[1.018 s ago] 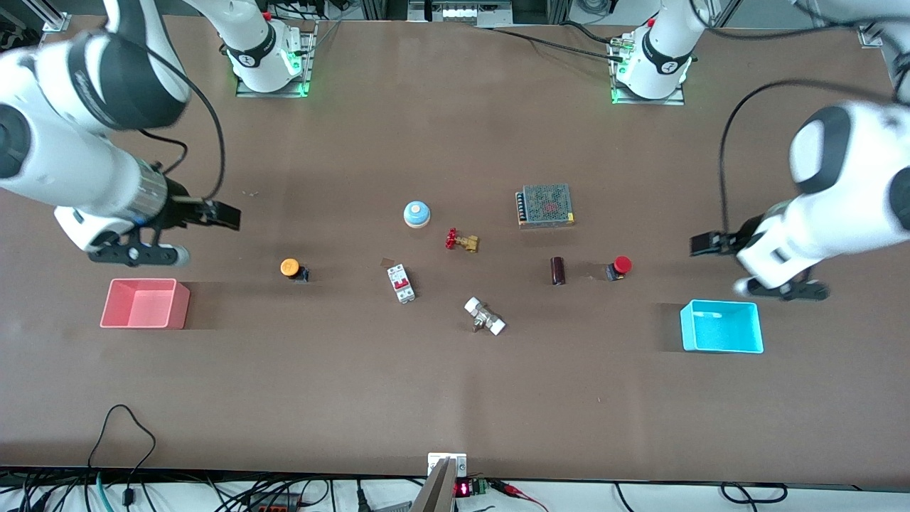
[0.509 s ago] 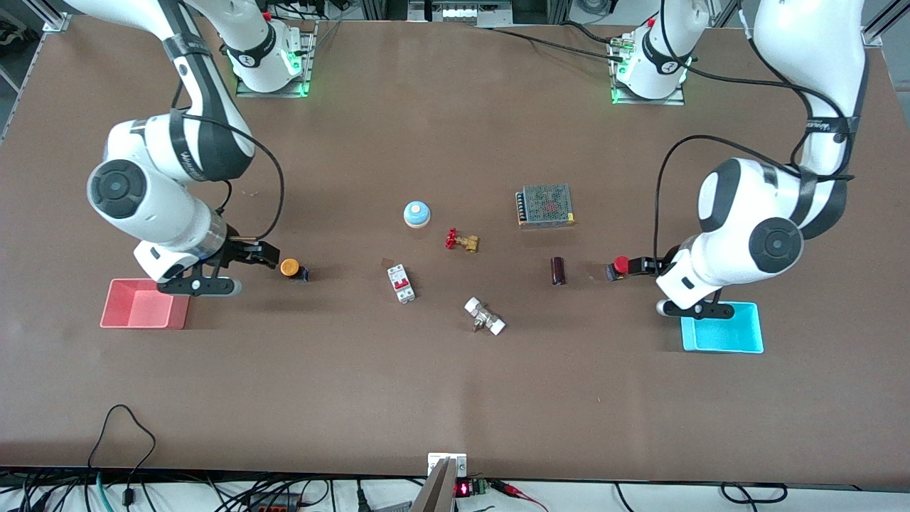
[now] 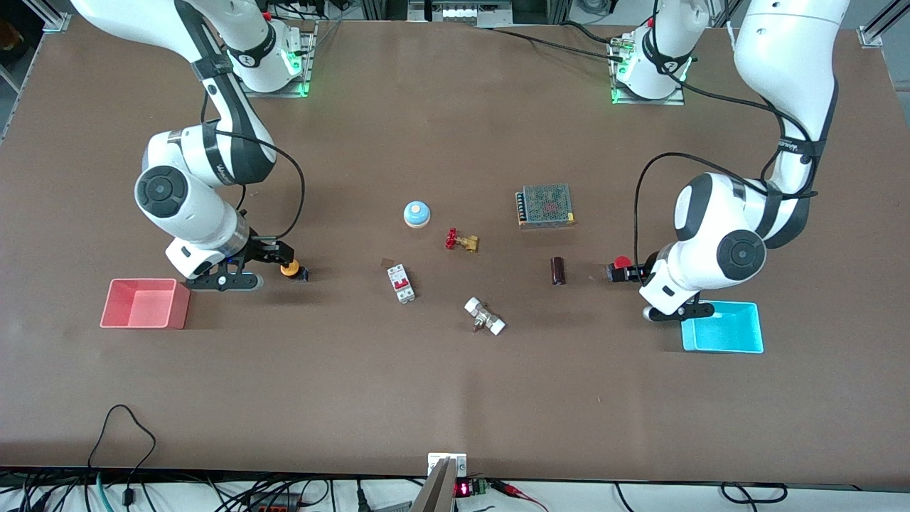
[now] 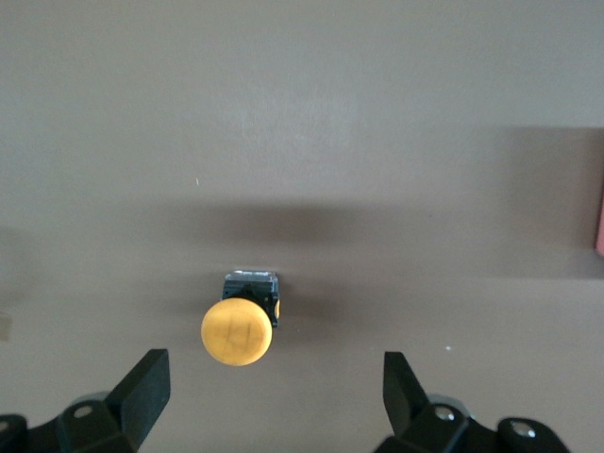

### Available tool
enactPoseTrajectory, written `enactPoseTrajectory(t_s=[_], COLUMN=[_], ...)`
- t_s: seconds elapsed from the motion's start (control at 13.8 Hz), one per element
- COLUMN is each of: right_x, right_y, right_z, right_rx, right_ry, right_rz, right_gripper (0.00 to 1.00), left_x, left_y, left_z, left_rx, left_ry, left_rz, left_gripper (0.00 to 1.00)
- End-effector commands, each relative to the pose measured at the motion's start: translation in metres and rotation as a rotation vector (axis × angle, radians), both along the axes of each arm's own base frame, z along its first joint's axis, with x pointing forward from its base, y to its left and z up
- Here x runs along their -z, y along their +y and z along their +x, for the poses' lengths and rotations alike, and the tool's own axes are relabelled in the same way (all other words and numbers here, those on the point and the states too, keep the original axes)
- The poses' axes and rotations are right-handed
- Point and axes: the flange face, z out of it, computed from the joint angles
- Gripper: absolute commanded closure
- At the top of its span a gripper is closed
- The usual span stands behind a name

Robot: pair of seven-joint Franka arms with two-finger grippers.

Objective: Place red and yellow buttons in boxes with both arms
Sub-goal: 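Close the right gripper on the yellow button while the left gripper grasps the red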

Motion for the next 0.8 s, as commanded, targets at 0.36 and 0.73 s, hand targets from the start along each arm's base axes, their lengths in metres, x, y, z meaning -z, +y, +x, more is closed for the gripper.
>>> enactPoseTrajectory(t_s=[0.36, 0.73], right_x=[0.021, 0.040], right_y=[0.012, 0.014], right_z=[0.004, 0.005], right_rx=[-0.014, -0.018], right_ry=[-0.047, -0.050], right_rz=[0.004, 0.006], right_gripper=[0.00, 0.00], left_x=[0.032, 0.044], left_y=[-0.019, -0.019], left_z=[-0.030, -0.035], left_rx=[-0.073, -0.067], left_ry=[0.023, 0.046], left_rz=[-0.027, -0.022], left_gripper=[0.00, 0.08])
